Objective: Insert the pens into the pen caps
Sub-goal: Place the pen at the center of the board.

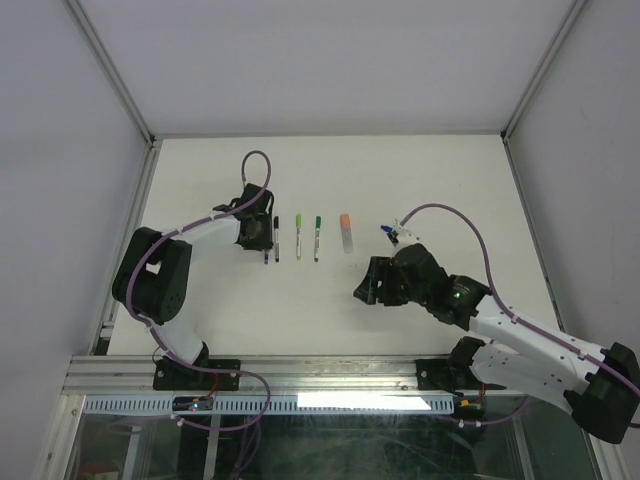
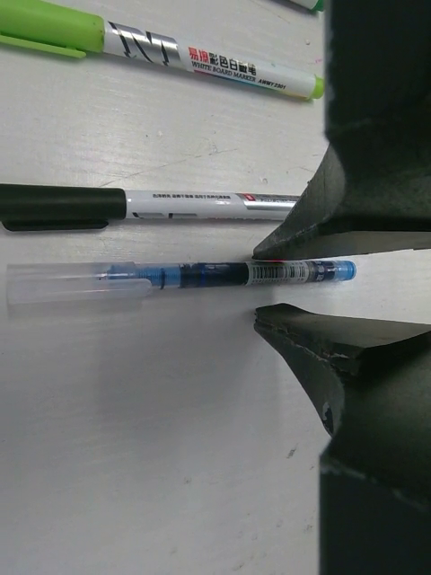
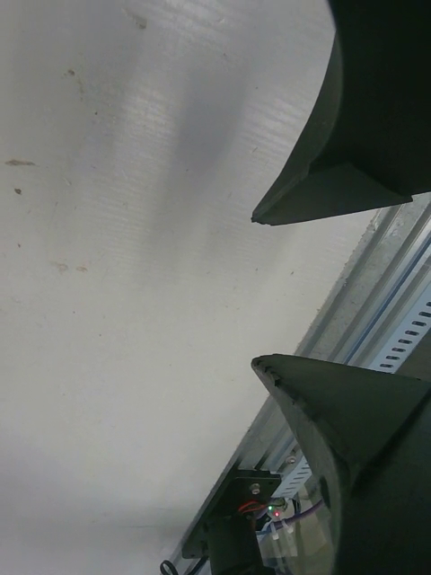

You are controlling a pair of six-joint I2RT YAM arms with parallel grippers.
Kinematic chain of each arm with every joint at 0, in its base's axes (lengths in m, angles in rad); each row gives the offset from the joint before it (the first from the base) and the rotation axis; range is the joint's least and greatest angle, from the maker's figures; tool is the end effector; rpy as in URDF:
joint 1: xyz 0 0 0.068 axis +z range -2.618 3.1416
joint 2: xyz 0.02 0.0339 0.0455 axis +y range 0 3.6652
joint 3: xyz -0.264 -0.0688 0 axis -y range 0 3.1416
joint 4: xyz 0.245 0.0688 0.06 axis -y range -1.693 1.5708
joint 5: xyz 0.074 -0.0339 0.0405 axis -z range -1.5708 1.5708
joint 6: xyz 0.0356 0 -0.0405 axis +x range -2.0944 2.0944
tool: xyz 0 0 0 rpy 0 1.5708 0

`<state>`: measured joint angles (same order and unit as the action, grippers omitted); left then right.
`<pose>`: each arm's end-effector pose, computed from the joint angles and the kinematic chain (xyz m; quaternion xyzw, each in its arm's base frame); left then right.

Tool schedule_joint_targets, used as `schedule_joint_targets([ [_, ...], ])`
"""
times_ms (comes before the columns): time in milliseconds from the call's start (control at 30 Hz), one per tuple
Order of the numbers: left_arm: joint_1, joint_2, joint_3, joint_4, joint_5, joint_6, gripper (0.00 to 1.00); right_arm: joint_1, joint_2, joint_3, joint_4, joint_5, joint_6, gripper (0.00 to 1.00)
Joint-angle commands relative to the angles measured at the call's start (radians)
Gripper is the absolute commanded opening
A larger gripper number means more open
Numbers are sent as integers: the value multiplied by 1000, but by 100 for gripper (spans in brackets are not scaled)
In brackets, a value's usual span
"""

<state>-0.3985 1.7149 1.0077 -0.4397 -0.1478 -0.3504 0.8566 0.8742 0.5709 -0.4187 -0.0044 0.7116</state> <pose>0.3044 -0.1225 0.1617 0.0079 0.9750 -0.0096 0.2217 0.1208 0.1396 0.2276 -0.0669 0.9088 0.2922 0.2901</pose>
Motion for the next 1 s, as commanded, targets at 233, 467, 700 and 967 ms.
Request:
schedule_joint_targets([
  [233,3,-164,68,-36,-8,49,32,-19,10,251,-216,144,-150,63],
  [467,3,-376,56,-63,59,105,39,-138,198,425,-312,150,-322,65],
  [700,3,-568,-61,-58,134,104,41,-381,416,540,-288,-26,-473,63],
  [967,2,-658,-170,-9,186,76,41,-527,669,656,-254,-75,-619,58],
])
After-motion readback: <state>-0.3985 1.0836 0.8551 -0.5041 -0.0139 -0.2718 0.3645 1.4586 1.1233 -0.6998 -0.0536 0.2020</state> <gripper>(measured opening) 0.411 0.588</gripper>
